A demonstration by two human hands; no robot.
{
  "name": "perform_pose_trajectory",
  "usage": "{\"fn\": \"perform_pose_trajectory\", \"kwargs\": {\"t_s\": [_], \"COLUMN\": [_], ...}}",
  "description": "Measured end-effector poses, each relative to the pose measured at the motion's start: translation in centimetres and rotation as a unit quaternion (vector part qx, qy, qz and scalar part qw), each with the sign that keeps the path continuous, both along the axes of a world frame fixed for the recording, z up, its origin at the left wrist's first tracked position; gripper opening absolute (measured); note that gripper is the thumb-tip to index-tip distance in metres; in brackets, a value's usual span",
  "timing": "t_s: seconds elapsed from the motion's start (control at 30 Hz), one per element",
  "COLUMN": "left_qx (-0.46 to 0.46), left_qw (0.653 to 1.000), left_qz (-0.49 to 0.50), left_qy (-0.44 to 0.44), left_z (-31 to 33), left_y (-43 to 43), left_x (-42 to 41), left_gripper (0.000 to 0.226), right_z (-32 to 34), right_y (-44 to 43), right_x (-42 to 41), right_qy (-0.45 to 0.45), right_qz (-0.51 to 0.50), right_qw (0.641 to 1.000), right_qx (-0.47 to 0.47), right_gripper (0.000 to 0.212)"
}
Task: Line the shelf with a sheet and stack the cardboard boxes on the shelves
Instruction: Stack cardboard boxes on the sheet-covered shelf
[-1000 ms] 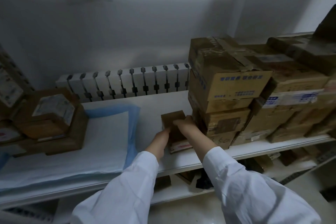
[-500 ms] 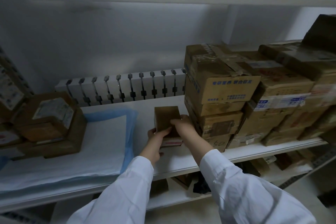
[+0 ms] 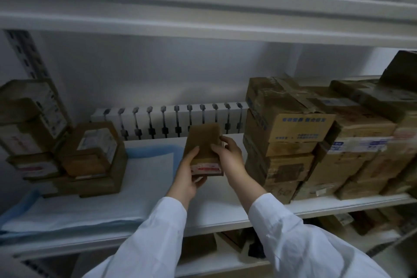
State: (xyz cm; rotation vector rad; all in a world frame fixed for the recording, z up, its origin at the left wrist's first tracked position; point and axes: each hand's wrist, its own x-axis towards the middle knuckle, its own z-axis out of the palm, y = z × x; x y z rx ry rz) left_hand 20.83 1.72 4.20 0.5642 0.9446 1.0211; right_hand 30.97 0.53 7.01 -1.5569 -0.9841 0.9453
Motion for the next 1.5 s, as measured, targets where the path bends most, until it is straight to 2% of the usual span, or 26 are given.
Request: {"fn": "perform_pose_trajectory", "kwargs": {"t_s": [0.1,0.2,0.33,0.4,0.47,0.57,0.73,0.8,0.9,1.0,1.07,1.13,1.17,1.27,1.3,1.33,1.43,1.5], "left_qx": [0.015,0.053,0.103,0.138,0.174,0.217,0.256,0.255,0.227,0.194,0.177,0.17,0.172,0.194,0.2,0.208,0.219,0.224], "left_qw": [0.998,0.993,0.989,0.986,0.98,0.97,0.96,0.959,0.964,0.971,0.973,0.971,0.969,0.959,0.955,0.952,0.936,0.925], "left_qz": [0.031,0.051,0.071,0.081,0.093,0.107,0.11,0.118,0.135,0.138,0.145,0.166,0.175,0.201,0.211,0.217,0.268,0.293], "left_qy": [-0.061,-0.092,-0.074,-0.046,-0.024,0.01,0.033,0.028,0.011,-0.001,-0.004,0.007,0.02,0.048,0.052,0.057,0.056,0.095], "left_z": [0.7,1.3,1.9,2.1,2.2,2.3,2.8,2.9,3.3,3.9,4.1,4.5,4.6,5.6,5.8,6.1,6.7,6.9], "left_y": [0.0,0.0,0.4,0.8,1.2,1.6,2.1,2.3,2.2,2.2,2.3,2.4,2.5,2.6,2.7,2.6,2.5,2.4], "left_x": [-1.1,-2.5,-5.3,-7.0,-8.7,-10.8,-13.6,-14.6,-15.4,-15.4,-14.9,-14.4,-14.4,-15.3,-15.9,-16.6,-18.5,-19.7], "left_gripper": [0.036,0.037,0.023,0.023,0.039,0.073,0.086,0.078,0.054,0.034,0.034,0.029,0.033,0.085,0.092,0.087,0.035,0.025], "right_z": [0.6,0.9,1.6,1.8,1.6,1.3,1.4,1.5,1.9,2.6,3.0,3.5,3.7,4.3,4.6,4.9,5.4,5.3], "right_y": [0.0,0.5,0.8,1.0,1.3,1.7,2.4,2.6,2.8,3.0,2.9,2.9,3.0,3.4,3.5,3.8,4.6,5.2], "right_x": [-1.3,-2.5,-4.6,-5.8,-7.1,-8.9,-11.4,-12.3,-13.4,-13.5,-13.3,-13.2,-13.3,-14.2,-14.7,-15.5,-17.9,-19.2], "right_qy": [0.062,0.121,0.168,0.184,0.198,0.224,0.239,0.222,0.177,0.149,0.141,0.135,0.134,0.129,0.132,0.135,0.163,0.16], "right_qz": [0.029,0.074,0.126,0.142,0.154,0.167,0.185,0.195,0.2,0.202,0.208,0.215,0.222,0.244,0.252,0.259,0.257,0.256], "right_qw": [0.997,0.989,0.977,0.972,0.967,0.959,0.952,0.954,0.962,0.965,0.963,0.962,0.961,0.956,0.954,0.951,0.949,0.951], "right_qx": [0.022,0.041,0.044,0.042,0.039,0.042,0.052,0.053,0.054,0.078,0.092,0.098,0.1,0.1,0.099,0.097,0.086,0.069], "right_gripper": [0.061,0.058,0.044,0.047,0.051,0.041,0.043,0.044,0.046,0.038,0.038,0.049,0.055,0.062,0.061,0.059,0.049,0.047]}}
